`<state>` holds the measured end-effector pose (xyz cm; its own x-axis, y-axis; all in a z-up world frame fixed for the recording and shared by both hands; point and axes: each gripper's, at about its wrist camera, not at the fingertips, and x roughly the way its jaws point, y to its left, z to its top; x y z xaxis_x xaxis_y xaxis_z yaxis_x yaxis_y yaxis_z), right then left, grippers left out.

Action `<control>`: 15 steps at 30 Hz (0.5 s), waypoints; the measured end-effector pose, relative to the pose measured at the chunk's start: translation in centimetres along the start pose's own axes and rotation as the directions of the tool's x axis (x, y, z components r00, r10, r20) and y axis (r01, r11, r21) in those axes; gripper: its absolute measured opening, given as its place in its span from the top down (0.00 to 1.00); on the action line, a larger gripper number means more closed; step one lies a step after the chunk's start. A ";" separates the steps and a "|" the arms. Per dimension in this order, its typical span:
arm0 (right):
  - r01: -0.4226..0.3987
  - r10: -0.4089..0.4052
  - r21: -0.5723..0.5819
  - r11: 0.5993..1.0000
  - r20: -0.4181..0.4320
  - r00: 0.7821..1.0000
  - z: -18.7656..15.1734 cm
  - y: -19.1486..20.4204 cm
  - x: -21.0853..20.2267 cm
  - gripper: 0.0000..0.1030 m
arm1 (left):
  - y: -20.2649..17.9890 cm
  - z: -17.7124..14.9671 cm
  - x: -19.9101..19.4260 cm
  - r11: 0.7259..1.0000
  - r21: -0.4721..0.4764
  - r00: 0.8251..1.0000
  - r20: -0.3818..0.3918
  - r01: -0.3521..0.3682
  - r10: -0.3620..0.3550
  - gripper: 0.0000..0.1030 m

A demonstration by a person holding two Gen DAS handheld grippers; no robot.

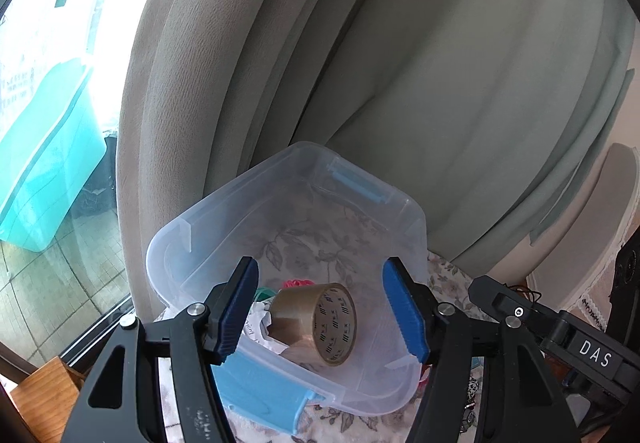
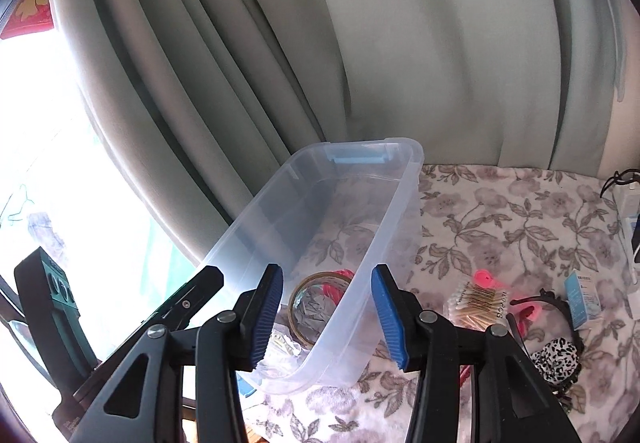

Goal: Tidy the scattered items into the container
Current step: 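Open the right tool to drop the tape roll into the box, then move both tools toward the black headband and the cotton swab bag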

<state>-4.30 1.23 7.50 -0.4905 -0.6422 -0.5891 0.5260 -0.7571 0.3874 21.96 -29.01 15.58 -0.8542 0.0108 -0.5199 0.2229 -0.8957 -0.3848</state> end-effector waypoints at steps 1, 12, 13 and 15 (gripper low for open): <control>0.000 0.000 0.005 1.000 0.009 1.000 -0.1 -0.2 -0.7 0.51 | -3.2 0.3 2.1 1.000 0.011 1.000 0.006 0.002 -0.002 0.36; 0.037 -0.048 0.078 0.996 0.141 0.989 -2.2 -3.7 -8.3 0.49 | -16.6 -3.4 12.0 0.995 0.098 0.995 0.101 0.003 -0.013 0.36; 0.039 -0.052 0.089 0.995 0.152 0.987 -2.5 -4.1 -9.0 0.49 | -17.0 -3.5 11.6 0.995 0.101 0.994 0.111 0.003 -0.014 0.36; 0.047 -0.065 0.108 0.993 0.173 0.983 -3.0 -5.0 -10.2 0.48 | -18.5 -4.3 12.3 0.994 0.108 0.992 0.127 0.011 -0.024 0.36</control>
<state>0.16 11.95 9.44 -0.6368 -0.6025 -0.4811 0.4242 -0.7948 0.4339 9.29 -10.40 13.03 -0.9121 -0.0240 -0.4093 0.1619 -0.9383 -0.3057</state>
